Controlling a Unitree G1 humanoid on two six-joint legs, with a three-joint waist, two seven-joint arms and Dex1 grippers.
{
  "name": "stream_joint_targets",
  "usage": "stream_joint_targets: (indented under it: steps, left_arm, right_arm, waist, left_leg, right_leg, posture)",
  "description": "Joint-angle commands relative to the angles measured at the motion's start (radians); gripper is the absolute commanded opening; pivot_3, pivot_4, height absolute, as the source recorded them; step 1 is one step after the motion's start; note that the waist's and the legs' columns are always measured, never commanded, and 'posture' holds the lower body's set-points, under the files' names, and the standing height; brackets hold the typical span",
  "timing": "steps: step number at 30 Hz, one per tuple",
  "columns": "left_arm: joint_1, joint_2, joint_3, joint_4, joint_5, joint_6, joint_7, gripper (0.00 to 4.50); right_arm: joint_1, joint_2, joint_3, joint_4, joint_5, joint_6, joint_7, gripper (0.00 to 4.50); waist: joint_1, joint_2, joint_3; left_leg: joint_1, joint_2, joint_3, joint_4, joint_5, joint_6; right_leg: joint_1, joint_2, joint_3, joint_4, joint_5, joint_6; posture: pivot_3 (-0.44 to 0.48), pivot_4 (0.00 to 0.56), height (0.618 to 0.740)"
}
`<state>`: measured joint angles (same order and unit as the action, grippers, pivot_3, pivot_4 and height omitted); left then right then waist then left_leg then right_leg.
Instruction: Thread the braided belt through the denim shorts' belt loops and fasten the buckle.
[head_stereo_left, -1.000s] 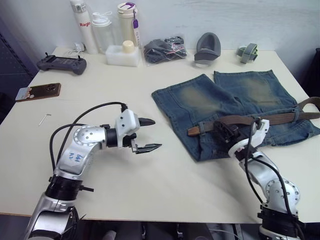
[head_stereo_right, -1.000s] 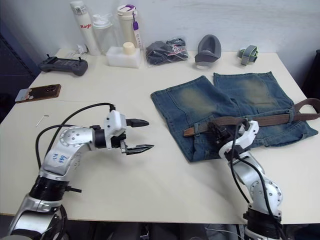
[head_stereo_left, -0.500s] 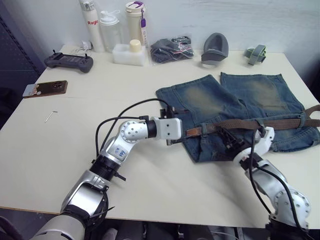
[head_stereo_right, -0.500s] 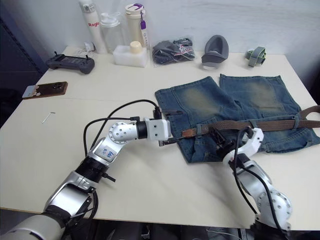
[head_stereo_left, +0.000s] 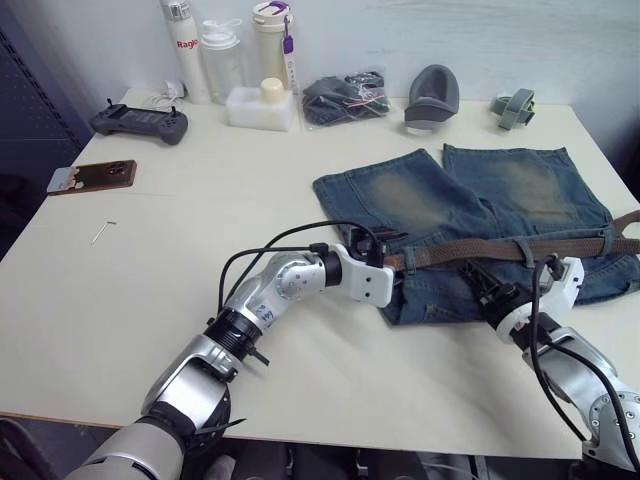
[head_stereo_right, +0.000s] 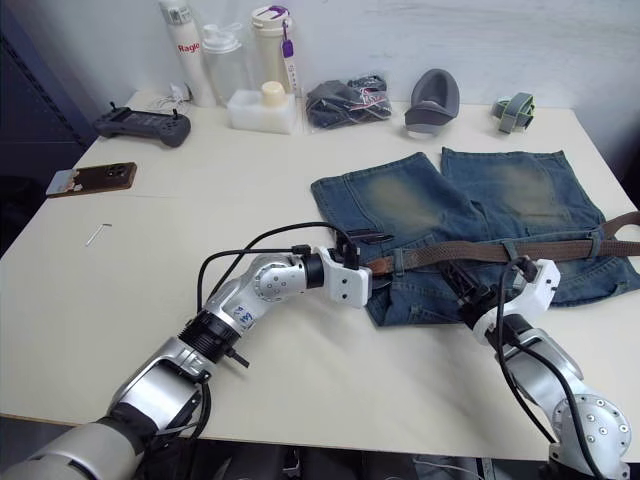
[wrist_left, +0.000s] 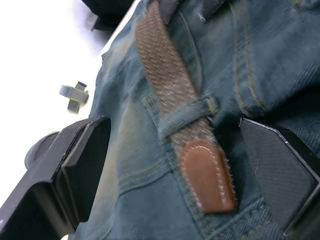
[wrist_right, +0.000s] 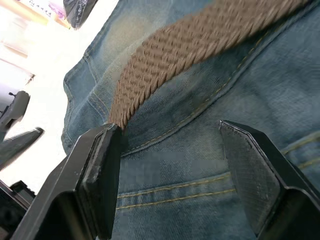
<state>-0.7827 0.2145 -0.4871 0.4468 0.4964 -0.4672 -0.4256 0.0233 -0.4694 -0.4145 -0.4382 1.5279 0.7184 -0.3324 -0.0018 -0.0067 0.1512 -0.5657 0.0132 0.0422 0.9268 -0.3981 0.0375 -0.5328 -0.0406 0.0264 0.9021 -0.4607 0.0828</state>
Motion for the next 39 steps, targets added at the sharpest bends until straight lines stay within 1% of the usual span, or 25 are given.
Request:
stream_joint_targets:
  steps: [1,6,7,9,10,11,14,16,17,18,21,22,25,26,29,31,34,35,39]
  left_arm:
    - [-0.019,-0.012,0.011,0.003,0.051,0.067,0.060,4.50]
    - [-0.004,-0.036,0.041,-0.006,0.050,0.181,0.110,4.50]
    - [0.002,-0.043,0.044,-0.011,0.042,0.197,0.110,4.24]
    - [0.012,-0.053,0.043,-0.020,0.027,0.212,0.106,3.64]
    - [0.017,-0.057,0.042,-0.024,0.021,0.215,0.104,3.27]
    - [0.022,-0.061,0.041,-0.033,0.017,0.212,0.105,2.75]
    - [0.030,-0.064,0.041,-0.054,0.010,0.205,0.106,1.45]
    - [0.034,-0.061,0.043,-0.069,0.013,0.204,0.110,0.49]
    - [0.037,-0.056,0.046,-0.080,0.014,0.205,0.109,0.03]
    - [0.039,-0.052,0.047,-0.088,0.014,0.205,0.107,0.03]
    - [0.048,-0.032,0.052,-0.116,0.020,0.208,0.102,0.00]
    - [0.048,-0.025,0.054,-0.125,0.022,0.210,0.101,0.00]
    - [0.042,0.001,0.067,-0.155,0.027,0.221,0.095,0.00]
    - [0.041,0.013,0.071,-0.167,0.029,0.224,0.091,0.00]
    - [0.051,0.073,0.083,-0.222,0.038,0.231,0.068,0.00]
    - [0.069,0.124,0.094,-0.263,0.040,0.231,0.046,0.00]
    - [0.127,0.232,0.133,-0.341,0.050,0.255,0.008,0.00]
    - [0.163,0.284,0.164,-0.377,0.051,0.269,-0.007,0.00]
    - [0.268,0.417,0.247,-0.452,0.037,0.299,-0.033,0.00]
  right_arm:
    - [-0.013,-0.011,-0.017,-0.056,0.035,-0.024,-0.013,3.35]
    - [-0.006,-0.020,-0.004,-0.075,0.039,-0.022,-0.024,3.35]
    - [-0.001,-0.033,-0.002,-0.083,0.035,-0.014,-0.022,3.37]
    - [0.009,-0.064,-0.004,-0.100,0.035,-0.001,-0.016,3.38]
    - [0.014,-0.080,-0.007,-0.107,0.039,0.003,-0.012,3.38]
    - [0.020,-0.109,-0.014,-0.118,0.042,0.012,-0.005,3.38]
    - [0.031,-0.179,-0.028,-0.131,0.037,0.029,0.017,3.38]
    - [0.032,-0.226,-0.030,-0.130,0.008,0.038,0.042,3.38]
    - [0.028,-0.258,-0.023,-0.127,-0.033,0.045,0.054,3.38]
    - [0.025,-0.279,-0.017,-0.125,-0.063,0.049,0.063,3.38]
    - [0.025,-0.378,0.083,-0.087,-0.294,0.079,0.121,2.47]
    - [0.025,-0.393,0.120,-0.073,-0.352,0.087,0.140,2.00]
    - [0.007,-0.366,0.195,-0.014,-0.473,0.082,0.165,0.46]
    - [-0.003,-0.346,0.209,0.004,-0.497,0.085,0.165,0.06]
    - [-0.014,-0.323,0.244,0.025,-0.568,0.119,0.187,0.06]
    - [-0.014,-0.303,0.243,0.036,-0.591,0.135,0.201,0.06]
    - [-0.012,-0.280,0.239,0.050,-0.625,0.159,0.224,0.06]
    - [-0.015,-0.273,0.238,0.055,-0.635,0.166,0.231,0.06]
    - [-0.033,-0.245,0.232,0.071,-0.664,0.194,0.260,0.06]
  waist:
    - [0.000,0.000,0.000]
    - [0.000,0.000,0.000]
    - [0.000,0.000,0.000]
    - [0.001,0.000,0.000]
    - [0.001,0.000,0.000]
    - [0.001,0.001,0.000]
    - [0.003,0.001,0.000]
    - [0.004,0.001,0.000]
    - [0.004,0.001,0.000]
    - [0.005,0.001,0.000]
    - [0.005,0.001,0.000]
    - [0.004,0.001,0.000]
    - [0.004,0.001,0.000]
    - [0.002,0.001,0.000]
    - [-0.002,0.000,0.000]
    - [-0.003,-0.002,-0.001]
    - [-0.009,-0.003,-0.002]
    - [-0.010,-0.003,-0.002]
    - [-0.013,-0.004,-0.003]
  left_leg:
    - [0.000,0.000,0.000,0.000,0.000,0.000]
    - [0.000,0.000,0.000,0.000,0.000,0.000]
    - [0.000,0.000,0.000,0.000,0.000,0.000]
    - [0.000,0.000,0.000,0.000,0.000,0.000]
    - [0.000,0.000,0.000,0.000,0.000,0.000]
    - [0.000,0.000,0.000,0.000,0.000,0.000]
    - [-0.001,0.000,0.000,0.000,0.000,0.000]
    - [-0.001,0.000,0.000,0.000,0.000,0.000]
    - [-0.001,0.000,0.000,0.000,0.000,0.000]
    - [-0.001,0.000,0.000,0.000,0.000,0.000]
    - [-0.001,0.000,0.000,0.000,0.000,0.000]
    - [-0.001,0.000,0.000,0.000,0.000,0.000]
    - [0.000,0.000,0.000,0.000,0.000,0.000]
    - [0.000,0.000,0.000,-0.001,0.000,0.000]
    - [0.001,0.000,0.000,0.000,0.000,-0.001]
    - [0.002,0.000,0.000,0.000,0.000,-0.001]
    - [0.003,0.000,0.000,-0.001,0.000,-0.001]
    - [0.004,0.001,0.000,-0.001,0.000,-0.001]
    - [0.004,0.001,-0.001,-0.001,0.001,-0.001]
  right_leg:
    - [0.000,0.000,0.000,0.000,0.000,0.000]
    - [0.000,0.000,0.000,0.000,0.000,0.000]
    - [0.000,0.000,0.000,0.000,0.000,0.000]
    - [0.000,0.000,0.000,0.000,0.000,0.000]
    - [0.000,0.000,0.000,0.000,0.000,0.000]
    - [0.000,0.000,0.000,0.000,0.000,0.000]
    - [0.000,0.000,0.000,-0.001,0.000,0.000]
    - [0.000,0.000,0.000,-0.001,0.000,0.000]
    - [0.000,0.000,0.000,-0.001,0.000,0.000]
    - [0.000,0.000,0.000,-0.001,0.000,0.000]
    - [0.000,0.000,0.000,-0.002,0.000,0.000]
    - [0.000,0.000,0.000,-0.002,0.000,0.000]
    - [0.000,0.000,0.000,-0.001,0.000,0.000]
    - [0.000,0.000,0.000,-0.001,0.000,0.000]
    - [0.001,0.000,0.000,-0.001,0.000,0.000]
    - [0.002,0.000,0.000,-0.001,0.000,0.000]
    - [0.002,0.000,0.001,0.000,0.000,0.000]
    - [0.002,0.000,0.001,0.000,0.000,0.000]
    - [0.003,0.000,0.001,0.000,0.000,-0.001]
  posture:
    - [0.000,0.150,0.656]
    - [0.000,0.150,0.656]
    - [0.000,0.150,0.656]
    - [0.000,0.150,0.656]
    - [0.000,0.150,0.656]
    - [0.000,0.150,0.656]
    - [0.000,0.150,0.656]
    - [0.000,0.150,0.656]
    - [0.000,0.150,0.656]
    - [0.000,0.150,0.656]
    - [0.000,0.150,0.656]
    - [0.000,0.150,0.656]
    - [0.000,0.150,0.656]
    - [0.000,0.150,0.656]
    - [0.000,0.150,0.656]
    - [0.000,0.150,0.656]
    - [0.000,0.150,0.656]
    - [0.000,0.150,0.656]
    - [0.000,0.150,0.656]
